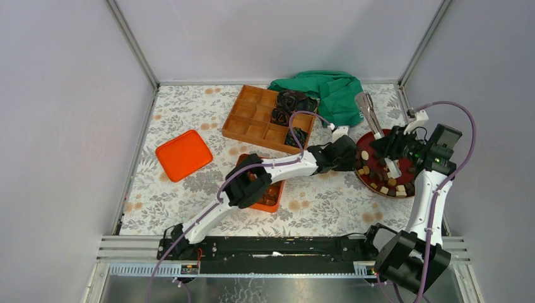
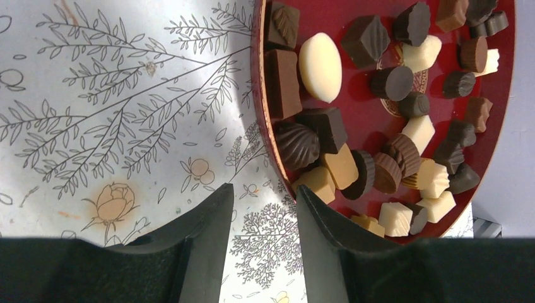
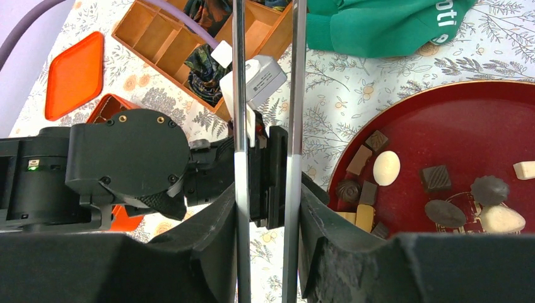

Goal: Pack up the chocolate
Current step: Move the plate to the center of the board.

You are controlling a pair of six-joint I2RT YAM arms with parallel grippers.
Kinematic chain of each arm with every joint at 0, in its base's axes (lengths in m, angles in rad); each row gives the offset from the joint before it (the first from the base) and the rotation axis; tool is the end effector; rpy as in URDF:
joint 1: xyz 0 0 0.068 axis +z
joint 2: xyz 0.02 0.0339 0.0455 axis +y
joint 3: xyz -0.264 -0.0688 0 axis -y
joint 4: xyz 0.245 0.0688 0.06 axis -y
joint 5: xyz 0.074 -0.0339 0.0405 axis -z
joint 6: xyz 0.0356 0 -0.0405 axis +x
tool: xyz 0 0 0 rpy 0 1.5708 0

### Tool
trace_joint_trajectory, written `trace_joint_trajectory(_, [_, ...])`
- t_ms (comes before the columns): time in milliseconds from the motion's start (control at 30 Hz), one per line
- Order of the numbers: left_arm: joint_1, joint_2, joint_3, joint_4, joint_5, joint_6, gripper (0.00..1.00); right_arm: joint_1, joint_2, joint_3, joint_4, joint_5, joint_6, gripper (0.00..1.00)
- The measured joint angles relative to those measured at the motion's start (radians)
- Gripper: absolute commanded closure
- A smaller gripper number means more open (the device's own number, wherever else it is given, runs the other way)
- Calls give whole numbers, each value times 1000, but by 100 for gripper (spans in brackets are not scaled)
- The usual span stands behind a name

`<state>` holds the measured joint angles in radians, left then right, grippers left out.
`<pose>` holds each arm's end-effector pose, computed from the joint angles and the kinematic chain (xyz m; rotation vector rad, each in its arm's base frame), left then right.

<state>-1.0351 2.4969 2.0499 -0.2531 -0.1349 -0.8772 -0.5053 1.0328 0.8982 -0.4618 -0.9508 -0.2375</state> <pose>0.2907 -0.4804 0.1499 0.1146 2.4088 -0.8220 0.2012 -0.0782 0.3136 -0.2560 1.9233 0.5380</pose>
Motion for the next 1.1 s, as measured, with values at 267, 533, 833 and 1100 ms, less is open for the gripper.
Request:
trace_joint_trajectory(267, [8,21,24,36,32,-16,52,0,0,0,0,0,-1,61])
trace_joint_trajectory(533, [10,106,146,5,44,-47,62,0,0,0,0,0,-1,61])
trace_joint_trajectory(833, [10,101,129,-11,35,-51,78,-1,0,-1,0,0,-1,60])
trace_joint_trajectory(1100, [19,-2,-19,-21,-5,-46,85,-1,0,-2,-3,0,-5,60])
